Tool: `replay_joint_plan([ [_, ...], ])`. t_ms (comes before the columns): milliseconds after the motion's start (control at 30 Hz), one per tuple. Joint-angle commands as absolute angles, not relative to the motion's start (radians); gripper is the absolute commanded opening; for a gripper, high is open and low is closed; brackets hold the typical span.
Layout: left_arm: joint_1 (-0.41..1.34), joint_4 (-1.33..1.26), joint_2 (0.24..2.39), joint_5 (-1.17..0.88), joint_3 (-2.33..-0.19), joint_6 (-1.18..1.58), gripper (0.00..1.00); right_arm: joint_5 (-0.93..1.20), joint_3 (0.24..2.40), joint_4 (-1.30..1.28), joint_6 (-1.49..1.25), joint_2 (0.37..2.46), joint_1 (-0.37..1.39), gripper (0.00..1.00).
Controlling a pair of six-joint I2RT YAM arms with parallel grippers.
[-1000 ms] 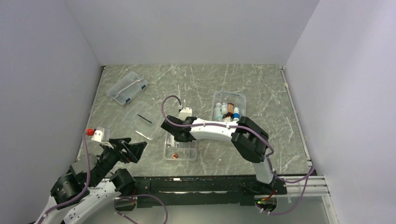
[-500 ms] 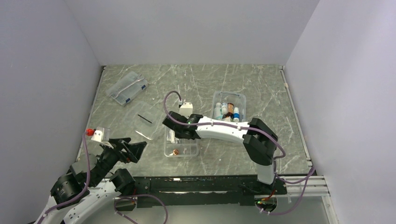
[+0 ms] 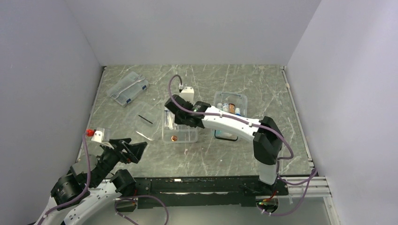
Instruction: Organize the medicine kit
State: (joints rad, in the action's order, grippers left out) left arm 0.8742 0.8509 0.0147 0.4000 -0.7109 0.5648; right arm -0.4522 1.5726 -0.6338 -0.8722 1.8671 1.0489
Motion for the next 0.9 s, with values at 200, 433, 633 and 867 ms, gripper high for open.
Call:
replay_joint_plan([
  [200,0.88,0.83,0.014,0.416,-0.71,0.567,0.99,-0.481,1.706,-0.688,-0.767,1.738,0.938,0.0],
  [433,0.88,0.828,0.014,0.415,-0.71,0.566,0.99,-0.487,1.737,-0.75,-0.731,1.697,0.857,0.0],
  [633,0.879,0.828,0.011,0.414,-0.709,0.565,0.99,-0.469,1.702,-0.776,-0.715,1.645,0.786,0.0],
  [867,0.879,0.83,0.012,0.416,-0.709,0.567,0.99,-0.429,1.666,-0.806,-0.676,1.596,0.703,0.0],
])
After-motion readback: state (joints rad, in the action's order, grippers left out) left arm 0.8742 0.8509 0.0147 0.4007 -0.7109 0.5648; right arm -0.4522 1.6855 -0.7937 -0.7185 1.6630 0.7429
